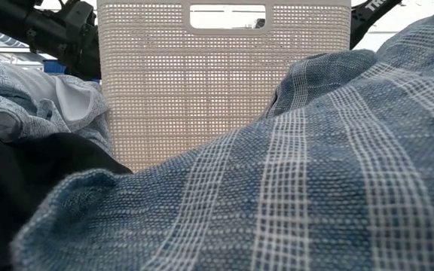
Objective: Sort clothes
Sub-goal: Put the shorts into the laundry bin
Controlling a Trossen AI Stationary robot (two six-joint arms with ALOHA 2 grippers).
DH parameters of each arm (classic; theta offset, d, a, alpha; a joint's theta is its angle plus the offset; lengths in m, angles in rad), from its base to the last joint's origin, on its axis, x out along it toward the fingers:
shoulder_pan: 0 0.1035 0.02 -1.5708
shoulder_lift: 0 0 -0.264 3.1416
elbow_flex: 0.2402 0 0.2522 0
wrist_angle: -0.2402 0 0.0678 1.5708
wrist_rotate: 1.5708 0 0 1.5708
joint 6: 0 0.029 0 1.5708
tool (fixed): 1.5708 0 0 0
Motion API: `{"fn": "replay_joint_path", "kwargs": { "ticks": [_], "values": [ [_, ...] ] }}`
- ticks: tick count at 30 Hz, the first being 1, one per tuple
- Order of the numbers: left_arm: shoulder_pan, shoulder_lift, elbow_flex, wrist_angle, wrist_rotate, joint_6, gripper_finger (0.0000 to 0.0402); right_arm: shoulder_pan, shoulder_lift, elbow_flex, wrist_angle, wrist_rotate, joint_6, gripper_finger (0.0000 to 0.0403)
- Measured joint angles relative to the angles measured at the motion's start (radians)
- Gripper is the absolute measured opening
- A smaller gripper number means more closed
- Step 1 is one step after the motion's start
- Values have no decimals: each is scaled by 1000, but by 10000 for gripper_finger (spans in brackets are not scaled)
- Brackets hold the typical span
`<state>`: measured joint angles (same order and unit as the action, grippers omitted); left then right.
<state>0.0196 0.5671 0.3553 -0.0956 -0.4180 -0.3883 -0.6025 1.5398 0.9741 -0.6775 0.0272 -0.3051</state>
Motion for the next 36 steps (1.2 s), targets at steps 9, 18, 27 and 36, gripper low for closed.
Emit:
{"fn": "replay_joint_path", "kwargs": {
  "ticks": [9,18,27,36],
  "values": [
    [0,0,0,0,0,-1,188,-6,-66,0,-85,14,8,2],
    [0,0,0,0,1,-1,188,-5,-365,0,-81,44,72,0],
    [0,0,0,0,-1,1,188,-6,-609,0,-25,-23,142,0],
    [0,0,0,9,7,1,188,-5,-777,0,138,-172,200,0]
  ]
}}
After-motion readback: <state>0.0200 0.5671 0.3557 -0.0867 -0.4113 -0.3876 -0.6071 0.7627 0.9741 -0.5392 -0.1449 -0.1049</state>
